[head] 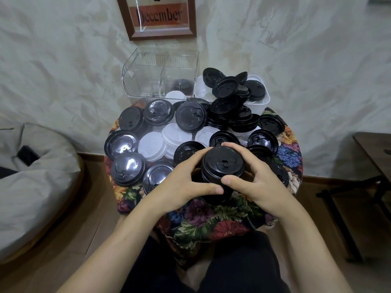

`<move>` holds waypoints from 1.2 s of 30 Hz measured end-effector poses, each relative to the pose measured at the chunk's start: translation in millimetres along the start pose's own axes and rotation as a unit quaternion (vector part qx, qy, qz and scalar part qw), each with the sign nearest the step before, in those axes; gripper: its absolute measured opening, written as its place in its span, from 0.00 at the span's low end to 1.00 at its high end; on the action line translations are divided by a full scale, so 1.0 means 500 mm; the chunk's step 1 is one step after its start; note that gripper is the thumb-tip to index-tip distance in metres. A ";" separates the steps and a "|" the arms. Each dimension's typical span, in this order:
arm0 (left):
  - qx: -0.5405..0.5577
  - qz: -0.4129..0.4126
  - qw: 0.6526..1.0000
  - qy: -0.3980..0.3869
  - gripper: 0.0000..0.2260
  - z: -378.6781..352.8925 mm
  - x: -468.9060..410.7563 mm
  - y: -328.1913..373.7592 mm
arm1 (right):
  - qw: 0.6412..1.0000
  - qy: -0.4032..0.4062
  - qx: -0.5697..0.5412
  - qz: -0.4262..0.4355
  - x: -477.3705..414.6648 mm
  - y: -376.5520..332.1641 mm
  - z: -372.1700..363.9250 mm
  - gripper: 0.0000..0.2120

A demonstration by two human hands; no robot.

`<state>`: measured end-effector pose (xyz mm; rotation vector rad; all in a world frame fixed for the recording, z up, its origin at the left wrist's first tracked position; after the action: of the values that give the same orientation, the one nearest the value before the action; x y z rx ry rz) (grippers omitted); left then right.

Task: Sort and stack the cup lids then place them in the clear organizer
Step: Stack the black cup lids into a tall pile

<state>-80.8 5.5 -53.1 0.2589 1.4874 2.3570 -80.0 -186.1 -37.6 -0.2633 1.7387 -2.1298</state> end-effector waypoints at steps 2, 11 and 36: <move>0.001 0.001 1.000 -0.001 0.36 0.002 -0.002 0.000 | 1.000 -0.006 -0.005 -0.001 0.001 0.001 0.002 0.34; -0.007 -0.001 1.000 0.004 0.35 0.007 -0.007 -0.006 | 1.000 -0.023 -0.020 -0.003 -0.006 0.003 0.015 0.34; -0.053 -0.019 0.996 0.064 0.41 -0.012 0.021 0.000 | 0.997 0.078 -0.017 -0.008 0.027 0.006 -0.023 0.35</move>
<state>-92.3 4.4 -56.2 0.0518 1.4026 2.4533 -96.0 -181.7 -44.4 -0.1228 1.8652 -2.1848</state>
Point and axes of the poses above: each hand's wrist, its own x-axis away from the middle knuckle, its own z-axis out of the back of the hand, y = z × x, the point moved 4 cm from there along -x, towards the middle knuckle, and after that the axes turned 9 degrees about -x, right-handed, at the moved point
